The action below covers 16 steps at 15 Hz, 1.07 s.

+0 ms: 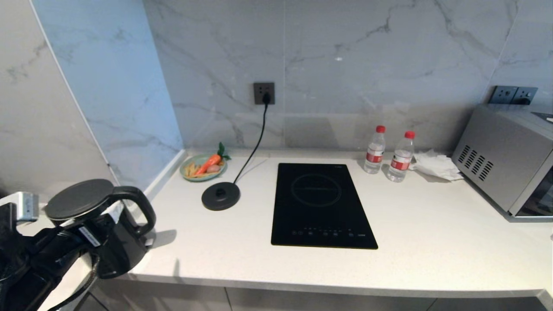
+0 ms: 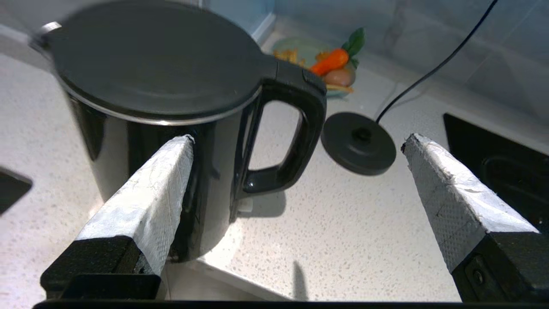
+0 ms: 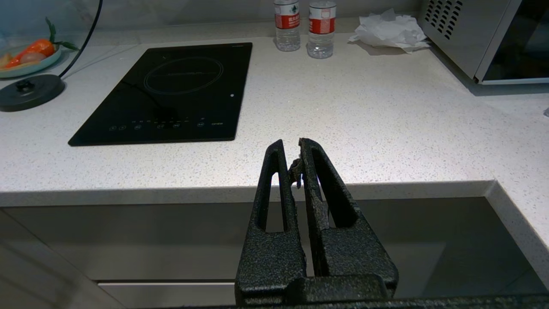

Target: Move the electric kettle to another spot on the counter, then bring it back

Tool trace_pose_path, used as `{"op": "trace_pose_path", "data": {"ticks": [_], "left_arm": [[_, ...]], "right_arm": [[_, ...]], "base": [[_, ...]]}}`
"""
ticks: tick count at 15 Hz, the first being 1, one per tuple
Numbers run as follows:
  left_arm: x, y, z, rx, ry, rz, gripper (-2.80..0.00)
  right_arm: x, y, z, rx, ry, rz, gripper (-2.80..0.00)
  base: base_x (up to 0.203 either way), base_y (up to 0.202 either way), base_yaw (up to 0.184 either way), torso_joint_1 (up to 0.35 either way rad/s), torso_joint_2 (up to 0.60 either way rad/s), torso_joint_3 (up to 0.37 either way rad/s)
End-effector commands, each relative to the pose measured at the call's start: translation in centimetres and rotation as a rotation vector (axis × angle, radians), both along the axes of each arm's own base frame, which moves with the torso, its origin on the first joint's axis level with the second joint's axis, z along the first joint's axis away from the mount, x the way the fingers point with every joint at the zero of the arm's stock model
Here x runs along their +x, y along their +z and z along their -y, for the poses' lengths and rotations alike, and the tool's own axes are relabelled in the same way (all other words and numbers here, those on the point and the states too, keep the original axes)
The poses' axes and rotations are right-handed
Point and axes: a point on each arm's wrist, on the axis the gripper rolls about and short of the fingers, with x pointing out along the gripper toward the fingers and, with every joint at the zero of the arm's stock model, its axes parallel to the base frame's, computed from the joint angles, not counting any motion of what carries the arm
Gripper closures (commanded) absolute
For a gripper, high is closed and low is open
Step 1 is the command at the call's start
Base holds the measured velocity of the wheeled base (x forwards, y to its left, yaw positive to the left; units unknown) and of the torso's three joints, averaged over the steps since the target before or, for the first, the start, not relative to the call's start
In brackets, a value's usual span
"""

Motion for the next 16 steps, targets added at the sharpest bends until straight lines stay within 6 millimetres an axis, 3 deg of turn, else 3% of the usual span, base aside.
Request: {"op": "trace_pose_path", "data": {"ticks": [1, 7, 12, 14, 16], "left_arm": [[-1.6, 1.6, -0.7, 0.011, 0.034, 0.086, -2.8], [-4.1, 2.1, -2.8, -0.028, -0.203, 0.039, -2.8], [-4.1, 8.0, -2.9, -0.065, -0.212, 0.091, -2.8], [-6.5, 10.8, -1.9, -0.117, -0.222, 0.04, -2.8], [-9.1, 12.3, -0.7, -0.122, -0.241, 0.051, -2.8]], "right_arm": [[0.0, 0.0, 0.0, 0.0, 0.0, 0.0, 0.0], [0.0, 0.0, 0.0, 0.0, 0.0, 0.0, 0.0], [0.0, 0.0, 0.0, 0.0, 0.0, 0.0, 0.0], [0.0, 0.0, 0.0, 0.0, 0.0, 0.0, 0.0], [0.0, 0.0, 0.0, 0.0, 0.0, 0.0, 0.0]], "base": [[0.0, 0.0, 0.0, 0.0, 0.0, 0.0], [0.0, 0.0, 0.0, 0.0, 0.0, 0.0], [0.0, 0.0, 0.0, 0.0, 0.0, 0.0], [0.0, 0.0, 0.0, 0.0, 0.0, 0.0], [0.0, 0.0, 0.0, 0.0, 0.0, 0.0]]}}
